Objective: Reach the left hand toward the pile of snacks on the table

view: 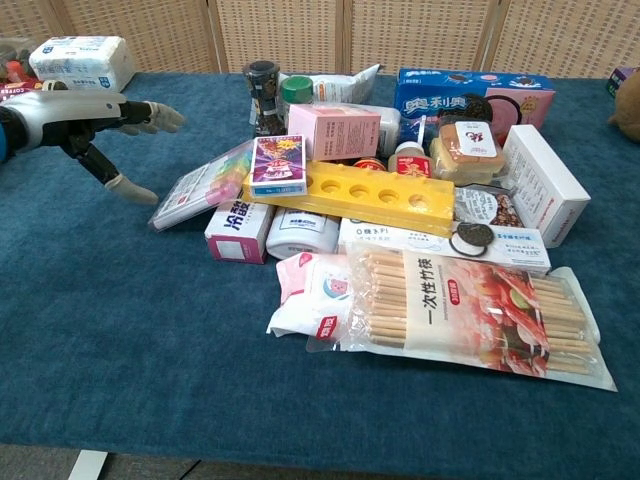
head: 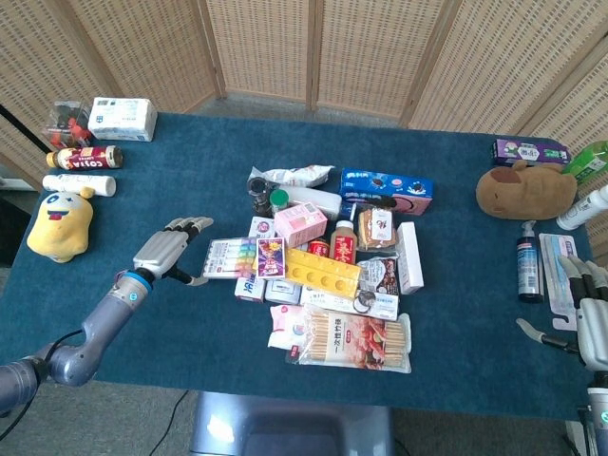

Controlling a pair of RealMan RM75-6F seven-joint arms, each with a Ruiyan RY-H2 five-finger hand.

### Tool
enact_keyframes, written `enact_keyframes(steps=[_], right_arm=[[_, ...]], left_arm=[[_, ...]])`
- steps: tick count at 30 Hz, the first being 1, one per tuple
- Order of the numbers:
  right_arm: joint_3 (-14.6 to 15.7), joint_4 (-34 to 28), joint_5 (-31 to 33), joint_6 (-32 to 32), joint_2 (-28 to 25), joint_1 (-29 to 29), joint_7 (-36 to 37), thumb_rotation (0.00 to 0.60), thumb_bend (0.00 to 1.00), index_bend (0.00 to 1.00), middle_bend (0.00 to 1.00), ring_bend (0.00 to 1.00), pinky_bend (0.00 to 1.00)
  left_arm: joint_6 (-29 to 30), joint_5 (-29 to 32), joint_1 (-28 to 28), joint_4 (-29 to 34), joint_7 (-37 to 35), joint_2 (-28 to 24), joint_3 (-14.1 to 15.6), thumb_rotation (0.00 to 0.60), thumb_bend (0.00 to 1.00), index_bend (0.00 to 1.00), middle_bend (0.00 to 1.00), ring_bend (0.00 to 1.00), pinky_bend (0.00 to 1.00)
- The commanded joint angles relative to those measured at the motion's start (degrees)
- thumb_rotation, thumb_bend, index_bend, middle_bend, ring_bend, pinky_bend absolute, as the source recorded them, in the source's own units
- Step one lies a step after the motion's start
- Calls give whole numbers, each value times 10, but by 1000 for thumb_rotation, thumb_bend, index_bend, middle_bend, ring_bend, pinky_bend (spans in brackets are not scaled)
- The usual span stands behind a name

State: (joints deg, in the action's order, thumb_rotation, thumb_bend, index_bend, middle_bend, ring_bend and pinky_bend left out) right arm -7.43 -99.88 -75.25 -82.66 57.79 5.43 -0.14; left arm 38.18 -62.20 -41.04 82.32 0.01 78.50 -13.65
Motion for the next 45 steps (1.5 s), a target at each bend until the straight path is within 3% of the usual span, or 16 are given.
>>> enact_keyframes(steps=[1, 13, 15, 18, 20, 23, 26, 31, 45], right_arm=[[0, 1, -1, -1, -2, -3, 5, 406, 62, 0, 0, 0, 38], [0, 8, -5, -5, -10, -13, 35, 390, 63, 0, 0, 0, 39], [0, 9, -4, -6, -11, -16, 41, 391, 62, 0, 0, 0, 37], [0, 11, -4, -10, -13, -20, 46, 390, 63, 0, 0, 0, 8], [0, 9, -6, -12, -15, -23, 54, 387, 64, 0, 0, 0, 3], [-1, 6, -6, -13, -20, -27, 68, 389, 64, 0, 0, 0, 3], [-4, 3, -4, -18, -23, -30, 72, 391, 65, 0, 0, 0, 3], [-4, 2, -7, -20, -21, -32, 78, 390, 63, 0, 0, 0, 3], [0, 16, -10, 5, 12, -20, 76, 387, 62, 0, 0, 0, 3]], left_arm=[[-9, -4, -10, -11, -11, 12, 2, 520, 189, 0, 44, 14, 0], [-31, 5, -52, -80, -16, 84, 12, 521, 188, 2, 42, 15, 0], [-39, 8, -62, -102, -24, 102, 9, 525, 189, 39, 63, 49, 0], [-26, -3, -68, -129, -39, 129, 3, 584, 197, 285, 253, 365, 5], [-18, -10, -70, -146, -39, 140, 5, 600, 227, 464, 446, 625, 162], [-17, -5, -72, -165, -32, 150, 10, 600, 290, 563, 575, 756, 393], [-22, 2, -72, -172, -31, 151, 13, 600, 310, 592, 604, 783, 473], [5, -3, -56, -151, -55, 131, 3, 600, 314, 603, 618, 791, 478], [165, -85, 33, 73, -158, -55, -44, 600, 305, 582, 609, 764, 475]])
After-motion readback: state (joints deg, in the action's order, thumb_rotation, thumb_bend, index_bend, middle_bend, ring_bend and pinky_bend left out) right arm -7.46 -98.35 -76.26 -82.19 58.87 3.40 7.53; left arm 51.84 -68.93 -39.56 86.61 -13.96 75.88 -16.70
